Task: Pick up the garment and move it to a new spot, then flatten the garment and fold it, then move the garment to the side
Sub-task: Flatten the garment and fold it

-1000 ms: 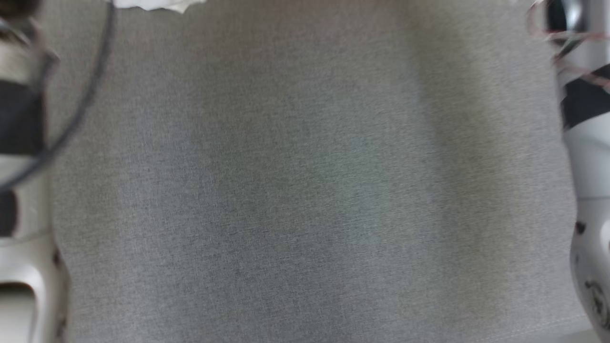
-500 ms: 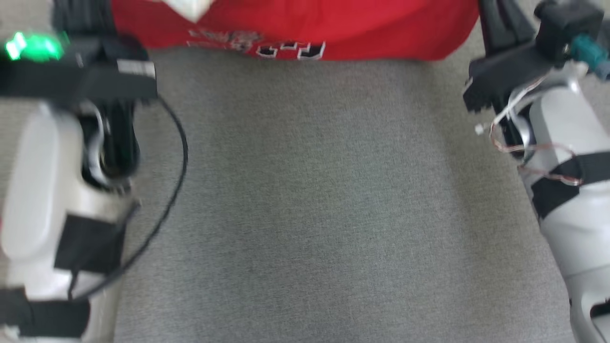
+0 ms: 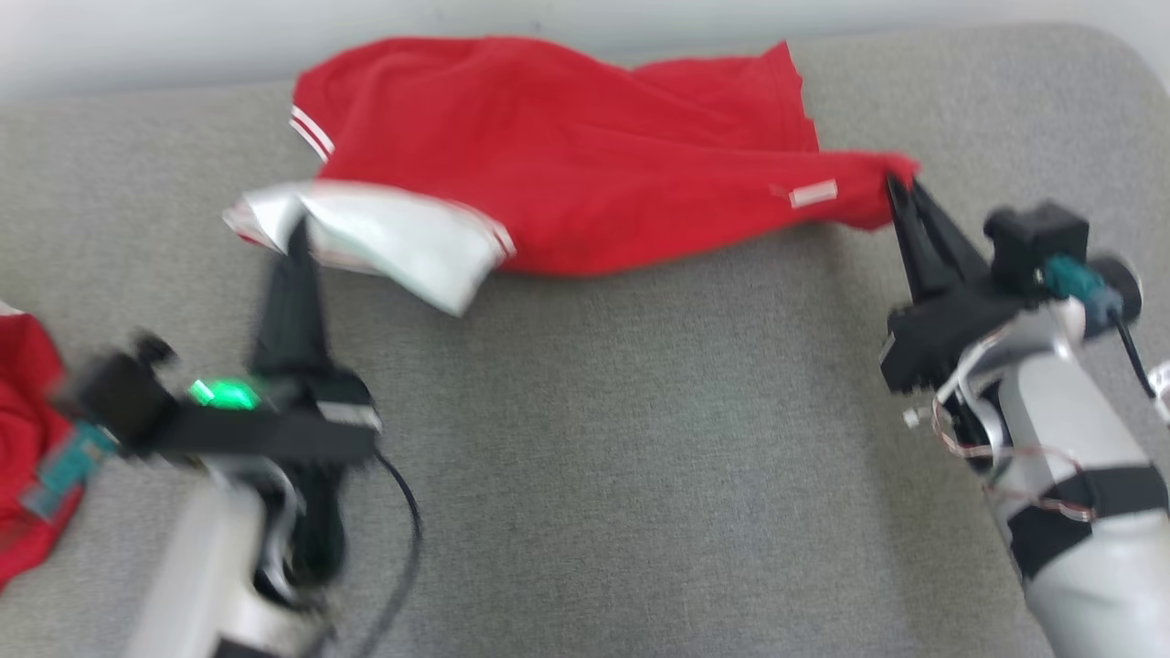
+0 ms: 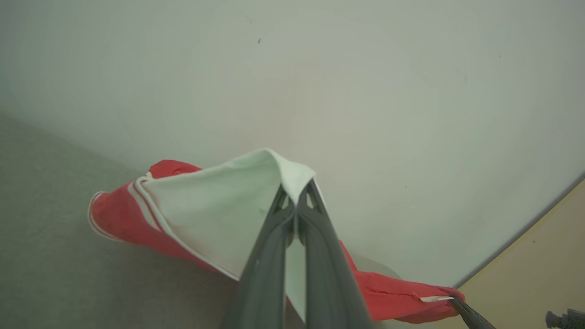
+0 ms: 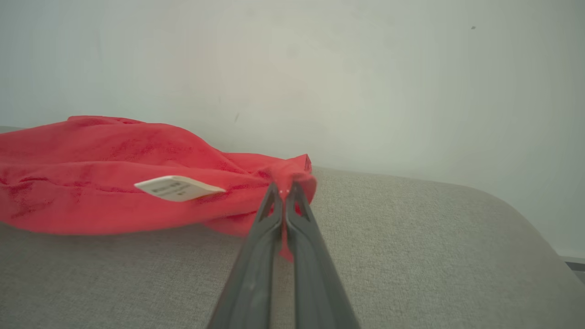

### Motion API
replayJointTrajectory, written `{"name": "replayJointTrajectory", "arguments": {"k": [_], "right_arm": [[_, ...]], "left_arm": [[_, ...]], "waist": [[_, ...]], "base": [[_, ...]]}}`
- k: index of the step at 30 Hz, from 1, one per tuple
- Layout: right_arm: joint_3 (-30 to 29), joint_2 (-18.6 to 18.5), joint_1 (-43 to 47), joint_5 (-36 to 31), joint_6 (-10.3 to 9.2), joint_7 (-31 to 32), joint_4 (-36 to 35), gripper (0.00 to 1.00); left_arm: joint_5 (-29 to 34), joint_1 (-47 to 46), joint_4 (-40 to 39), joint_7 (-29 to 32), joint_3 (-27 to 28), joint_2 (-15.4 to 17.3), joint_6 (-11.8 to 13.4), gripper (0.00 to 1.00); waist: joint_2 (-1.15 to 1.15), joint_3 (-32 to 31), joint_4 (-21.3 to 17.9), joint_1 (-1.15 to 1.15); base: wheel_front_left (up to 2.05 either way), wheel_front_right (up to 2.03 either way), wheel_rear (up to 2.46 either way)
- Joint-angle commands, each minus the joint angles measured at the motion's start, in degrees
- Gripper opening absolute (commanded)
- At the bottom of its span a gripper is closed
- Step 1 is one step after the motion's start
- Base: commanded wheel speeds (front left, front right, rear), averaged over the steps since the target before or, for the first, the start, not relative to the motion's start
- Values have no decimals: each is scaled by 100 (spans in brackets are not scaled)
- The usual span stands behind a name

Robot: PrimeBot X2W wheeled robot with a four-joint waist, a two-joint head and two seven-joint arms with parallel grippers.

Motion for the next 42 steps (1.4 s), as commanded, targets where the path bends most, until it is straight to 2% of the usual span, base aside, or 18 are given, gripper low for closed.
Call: {"name": "replayJointTrajectory", "arguments": {"k": [1,9,12,17,21,24,31,42], "right_arm": [[-138,62,253,63,-13,70,-123,0],[-1016,153,1528,34,-13,585,-871,0],[-1205,215,1835,1,-13,738,-1077,0],[-1525,449,2477,-110,-13,1146,-1531,0],[-1757,645,2934,-118,-13,1382,-1875,0],[-1933,761,3281,-100,-13,1531,-2104,0],[-2096,905,3688,-47,-13,1771,-2204,0],[-2290,1110,4273,23,-13,2072,-2546,0]], "left_arm": [[-206,308,-125,-15,-166,33,-9,0],[-828,1455,-305,0,-636,268,-9,0],[-1030,1655,-304,72,-699,263,-9,0],[-1382,2068,-323,400,-811,369,-10,0],[-1886,2468,-646,939,-926,542,-9,0],[-2311,2781,-939,1410,-927,802,-10,0],[-2651,3206,-1163,1855,-918,1090,152,0],[-3485,4106,-1998,2141,-468,1451,295,0]], "waist": [[0,-255,143,1],[0,-622,426,1],[0,-678,463,1],[0,-758,493,1],[0,-765,471,1],[0,-746,488,1],[0,-755,503,1],[0,-841,526,1]], "base": [[0,0,0],[0,0,0],[0,0,0],[0,0,0],[0,0,0],[0,0,0],[0,0,0],[0,0,0]]}}
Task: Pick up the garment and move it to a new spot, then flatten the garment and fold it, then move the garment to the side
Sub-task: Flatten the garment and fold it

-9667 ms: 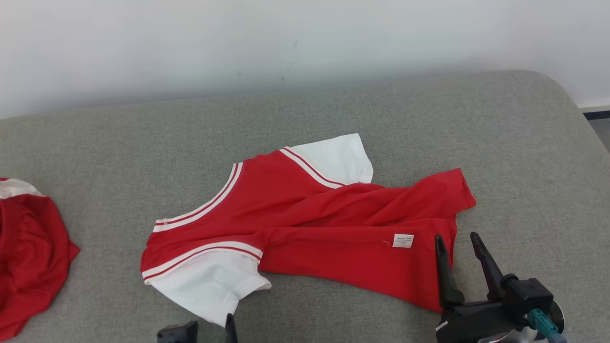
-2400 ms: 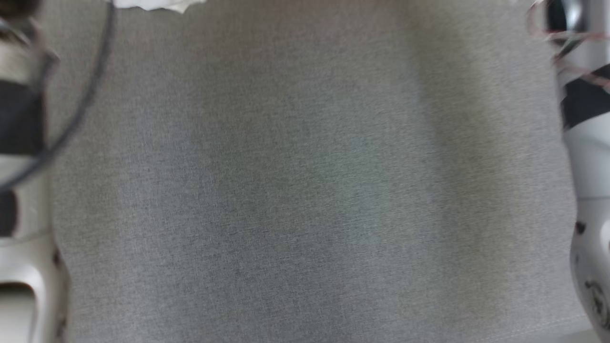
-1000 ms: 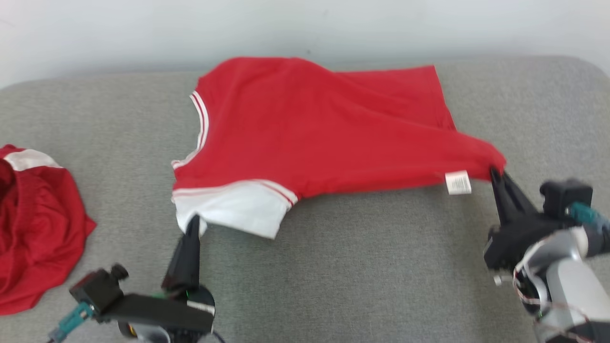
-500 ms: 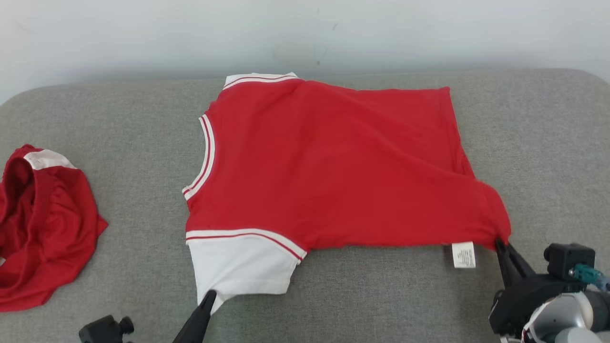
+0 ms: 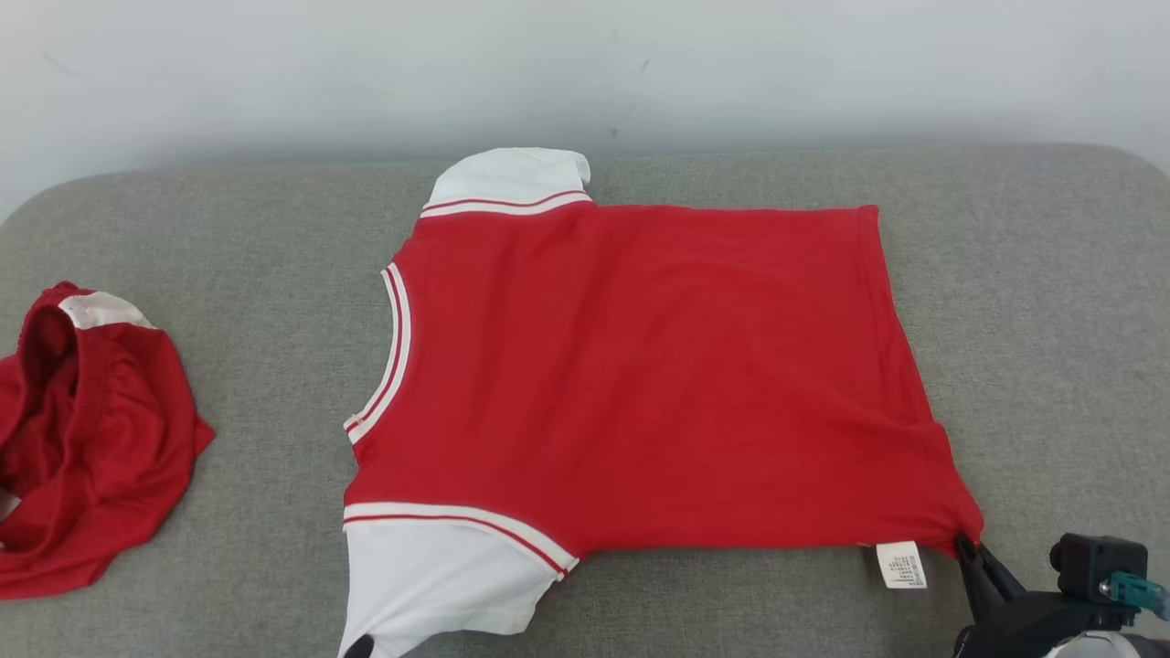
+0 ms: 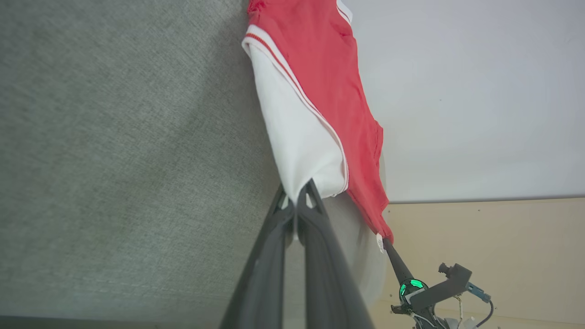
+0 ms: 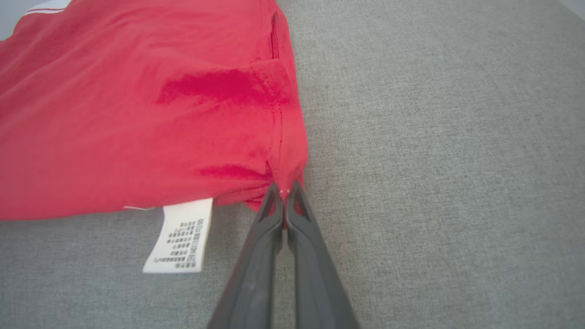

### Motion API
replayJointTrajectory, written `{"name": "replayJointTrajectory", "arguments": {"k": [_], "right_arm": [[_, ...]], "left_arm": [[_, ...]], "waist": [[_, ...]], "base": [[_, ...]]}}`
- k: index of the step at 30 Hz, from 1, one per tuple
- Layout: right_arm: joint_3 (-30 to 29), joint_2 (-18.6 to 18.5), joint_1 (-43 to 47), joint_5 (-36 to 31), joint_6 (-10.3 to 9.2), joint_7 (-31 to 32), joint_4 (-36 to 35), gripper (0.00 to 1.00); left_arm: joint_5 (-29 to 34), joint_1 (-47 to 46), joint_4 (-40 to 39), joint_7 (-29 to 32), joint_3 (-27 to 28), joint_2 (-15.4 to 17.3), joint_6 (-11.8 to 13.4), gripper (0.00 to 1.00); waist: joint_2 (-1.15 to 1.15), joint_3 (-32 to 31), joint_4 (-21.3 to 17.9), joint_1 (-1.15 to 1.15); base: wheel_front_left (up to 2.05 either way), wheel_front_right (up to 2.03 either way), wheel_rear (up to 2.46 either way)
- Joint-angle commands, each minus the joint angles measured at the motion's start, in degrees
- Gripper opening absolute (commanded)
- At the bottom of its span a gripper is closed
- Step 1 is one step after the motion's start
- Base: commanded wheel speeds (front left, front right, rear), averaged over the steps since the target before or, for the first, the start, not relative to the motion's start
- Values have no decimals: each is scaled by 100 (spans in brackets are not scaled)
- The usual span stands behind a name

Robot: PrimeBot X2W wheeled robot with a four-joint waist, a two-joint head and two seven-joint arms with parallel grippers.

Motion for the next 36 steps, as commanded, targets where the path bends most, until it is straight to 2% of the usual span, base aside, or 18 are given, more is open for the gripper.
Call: {"name": "replayJointTrajectory", "arguments": {"k": [1,7,13,17,24,29,36], "right_arm": [[-57,71,156,10,-13,33,-124,0],[-171,251,351,42,-13,32,-496,0],[-105,389,180,328,-13,-86,-707,0],[-9,363,-56,410,-13,-146,-711,0],[312,70,-721,55,-13,-271,-343,0],[348,-21,-1149,-283,-13,-512,37,0],[375,90,-1611,-553,-13,-948,556,0]], "left_arm": [[-98,181,-176,-39,119,76,64,0],[-3,194,-571,-208,180,-25,26,0],[464,-412,-336,-454,27,-276,211,0],[915,-1069,64,-807,-38,-562,373,0],[1748,-2326,925,-1145,-403,-933,394,0],[2385,-3029,1606,-1587,-536,-1075,472,0],[3120,-3818,2473,-1990,-715,-1229,493,0]], "waist": [[0,-16,17,0],[0,-33,15,0],[0,-29,-23,0],[0,6,-69,0],[0,259,-119,0],[0,423,-113,0],[0,590,-121,0]], "base": [[0,0,0],[0,0,0],[0,0,0],[0,0,0],[0,0,0],[0,0,0],[0,0,0]]}}
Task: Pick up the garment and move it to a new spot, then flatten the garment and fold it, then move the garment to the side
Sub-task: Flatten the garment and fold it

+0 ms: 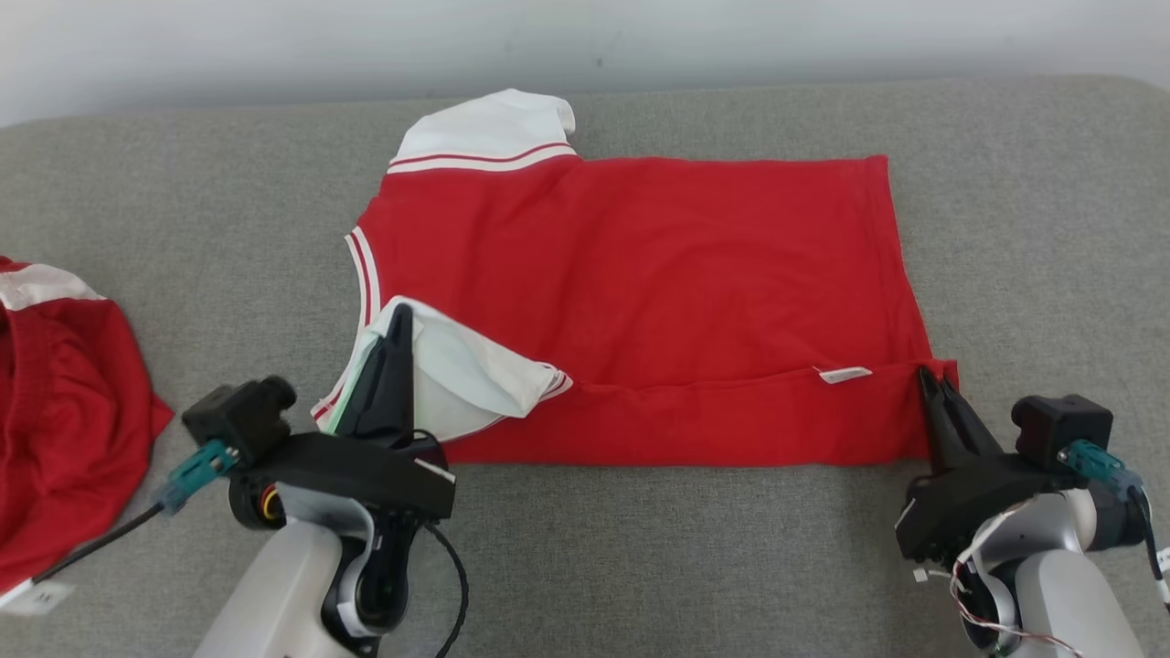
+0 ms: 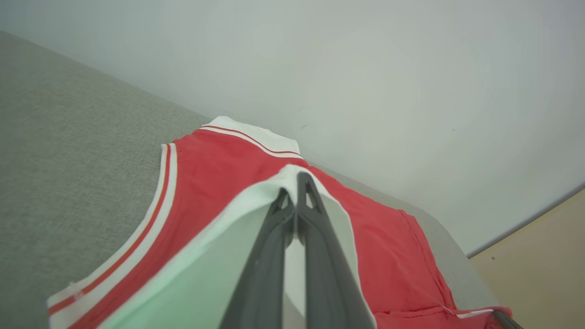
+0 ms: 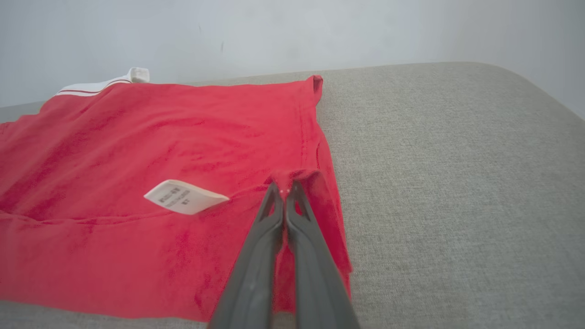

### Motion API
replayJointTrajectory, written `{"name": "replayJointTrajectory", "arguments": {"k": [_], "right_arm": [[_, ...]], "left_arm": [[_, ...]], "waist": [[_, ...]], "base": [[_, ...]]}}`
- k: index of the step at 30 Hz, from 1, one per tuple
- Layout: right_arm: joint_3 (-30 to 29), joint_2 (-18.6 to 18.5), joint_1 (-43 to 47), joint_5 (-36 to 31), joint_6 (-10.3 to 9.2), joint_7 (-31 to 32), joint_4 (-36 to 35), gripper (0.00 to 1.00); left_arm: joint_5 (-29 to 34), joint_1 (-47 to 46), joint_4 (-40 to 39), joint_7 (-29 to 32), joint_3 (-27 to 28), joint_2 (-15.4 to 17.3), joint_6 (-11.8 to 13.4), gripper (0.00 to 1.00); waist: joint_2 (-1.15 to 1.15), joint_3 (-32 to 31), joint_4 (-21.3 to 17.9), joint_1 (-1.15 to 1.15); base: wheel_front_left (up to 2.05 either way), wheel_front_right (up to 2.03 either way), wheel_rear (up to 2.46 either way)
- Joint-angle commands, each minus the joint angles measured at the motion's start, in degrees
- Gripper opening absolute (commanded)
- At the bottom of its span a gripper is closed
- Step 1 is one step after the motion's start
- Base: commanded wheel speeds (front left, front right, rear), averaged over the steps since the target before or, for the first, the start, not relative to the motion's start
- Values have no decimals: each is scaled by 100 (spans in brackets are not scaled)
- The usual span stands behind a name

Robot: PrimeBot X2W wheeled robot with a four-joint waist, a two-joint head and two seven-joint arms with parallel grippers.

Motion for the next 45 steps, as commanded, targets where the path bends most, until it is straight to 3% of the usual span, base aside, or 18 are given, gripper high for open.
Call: {"name": "replayJointTrajectory", "arguments": {"k": [1,12,22,23,24,25,26,31,37,45], "right_arm": [[17,27,-112,-62,-13,-89,92,0],[-53,-54,-565,-339,-13,-683,572,0],[-150,-88,-694,-387,-13,-759,780,0],[-136,-75,-717,-385,-13,-770,814,11],[-139,-42,-758,-343,-13,-792,839,83],[-110,-20,-785,-310,-13,-781,882,100],[-73,-6,-818,-297,-13,-766,913,100],[-77,10,-873,-291,-13,-724,990,100],[-275,-54,-586,-277,-13,-409,704,100],[-461,115,-176,-197,-13,-150,35,100]], "left_arm": [[153,-160,139,-59,-42,-39,-25,0],[563,-767,704,-205,151,-231,-169,0],[856,-1159,1107,-216,150,-303,-267,0],[885,-1213,1185,-216,129,-305,-270,0],[941,-1275,1292,-215,101,-286,-235,19],[1025,-1335,1399,-212,64,-239,-197,87],[1102,-1399,1485,-213,54,-206,-139,100],[1508,-1437,1746,-216,12,-54,83,100],[1909,-935,1780,-217,82,387,411,100],[1655,-24,1535,-75,262,580,524,100]], "waist": [[-1,58,-19,-1],[-1,259,-15,-1],[-1,427,-62,-1],[-1,438,-71,-1],[-1,449,-82,-1],[-1,452,-91,-1],[-1,453,-99,-1],[-1,345,-95,-1],[-1,162,-58,-1],[-1,71,-172,-1]], "base": [[0,0,0],[0,0,0],[0,0,0],[0,0,0],[0,0,0],[0,0,0],[0,0,0],[0,0,0],[0,0,0],[0,0,0]]}}
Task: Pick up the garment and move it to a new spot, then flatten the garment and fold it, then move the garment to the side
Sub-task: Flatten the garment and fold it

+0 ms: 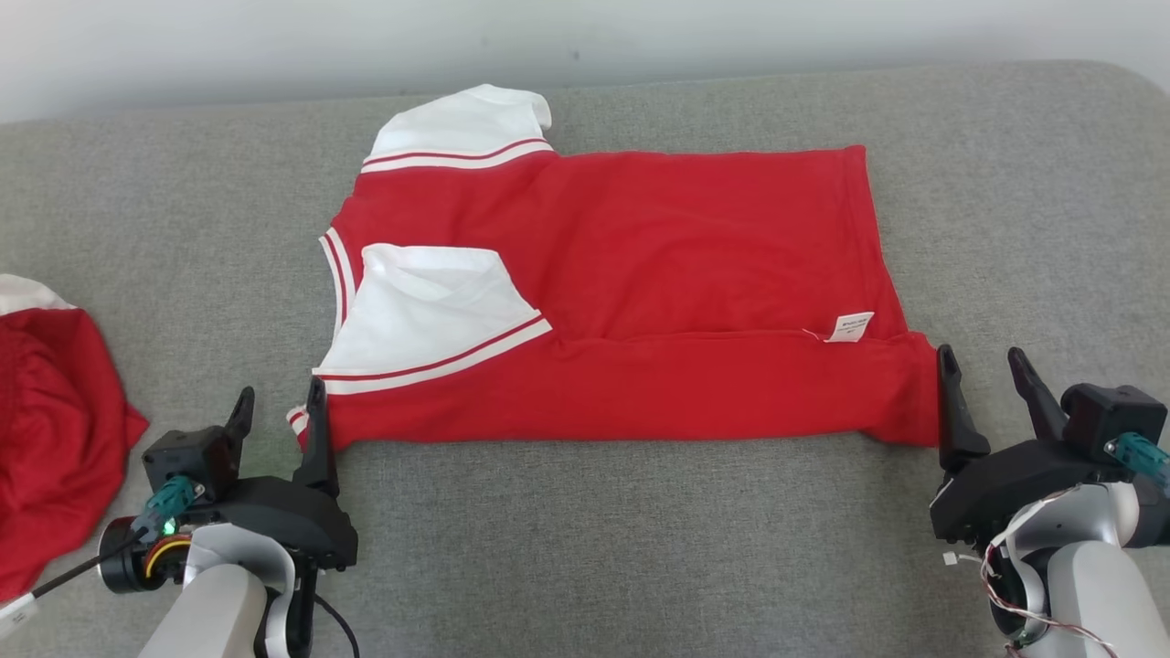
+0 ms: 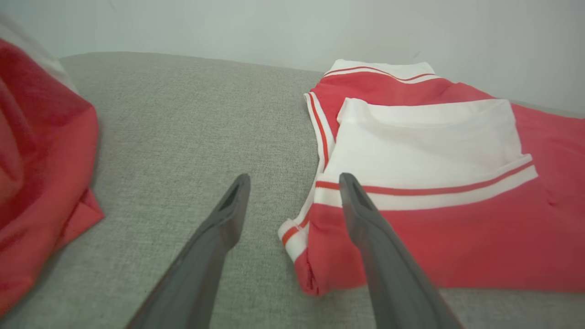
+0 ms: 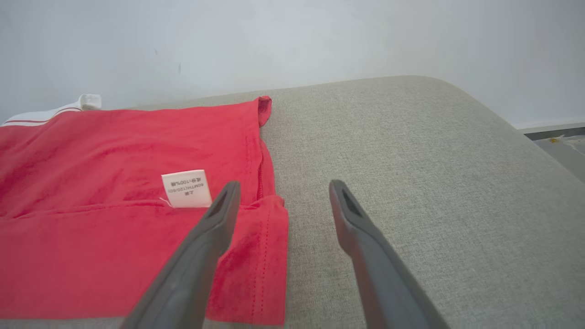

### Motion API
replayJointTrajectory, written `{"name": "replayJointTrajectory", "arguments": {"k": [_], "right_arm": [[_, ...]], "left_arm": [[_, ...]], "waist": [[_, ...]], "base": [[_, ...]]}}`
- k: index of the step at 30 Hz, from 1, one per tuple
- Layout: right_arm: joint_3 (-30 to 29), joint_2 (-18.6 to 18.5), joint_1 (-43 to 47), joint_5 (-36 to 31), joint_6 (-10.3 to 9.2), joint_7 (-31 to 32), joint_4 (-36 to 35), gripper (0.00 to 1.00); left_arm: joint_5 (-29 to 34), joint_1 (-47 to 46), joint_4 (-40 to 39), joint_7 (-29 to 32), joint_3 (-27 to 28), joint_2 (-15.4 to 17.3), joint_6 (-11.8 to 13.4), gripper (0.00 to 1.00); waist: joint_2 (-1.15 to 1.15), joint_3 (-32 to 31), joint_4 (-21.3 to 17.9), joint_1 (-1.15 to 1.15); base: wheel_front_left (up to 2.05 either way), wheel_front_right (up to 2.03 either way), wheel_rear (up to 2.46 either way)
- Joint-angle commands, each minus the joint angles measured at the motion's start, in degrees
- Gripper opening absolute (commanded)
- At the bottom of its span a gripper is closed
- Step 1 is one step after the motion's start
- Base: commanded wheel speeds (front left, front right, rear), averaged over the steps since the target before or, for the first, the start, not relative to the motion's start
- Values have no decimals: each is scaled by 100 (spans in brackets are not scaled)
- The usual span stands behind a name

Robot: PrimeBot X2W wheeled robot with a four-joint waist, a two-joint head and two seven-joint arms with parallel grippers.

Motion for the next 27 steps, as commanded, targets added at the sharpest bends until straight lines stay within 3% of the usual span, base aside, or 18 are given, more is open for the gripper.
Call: {"name": "replayJointTrajectory", "arguments": {"k": [1,9,13,14,15,27], "right_arm": [[11,59,43,-14,-13,33,-58,100],[71,158,69,-61,-13,187,-285,100],[2,190,77,-133,-13,332,-303,100],[-32,197,83,-149,-13,396,-289,100],[-57,206,89,-185,-13,477,-274,100],[-80,327,-141,-470,-13,1516,168,100]], "left_arm": [[-32,53,-34,43,-2,13,8,100],[21,-18,206,827,-191,26,354,100],[24,-27,196,1058,-296,21,339,100],[22,-26,187,1110,-318,27,341,42],[37,-25,180,1150,-346,35,340,0],[-3,181,-3,1168,-414,48,401,0]], "waist": [[0,16,-17,1],[0,82,-130,1],[0,97,-156,1],[0,98,-160,1],[0,99,-161,1],[0,156,-53,1]], "base": [[0,0,0],[0,0,0],[0,0,0],[0,0,0],[0,0,0],[0,0,0]]}}
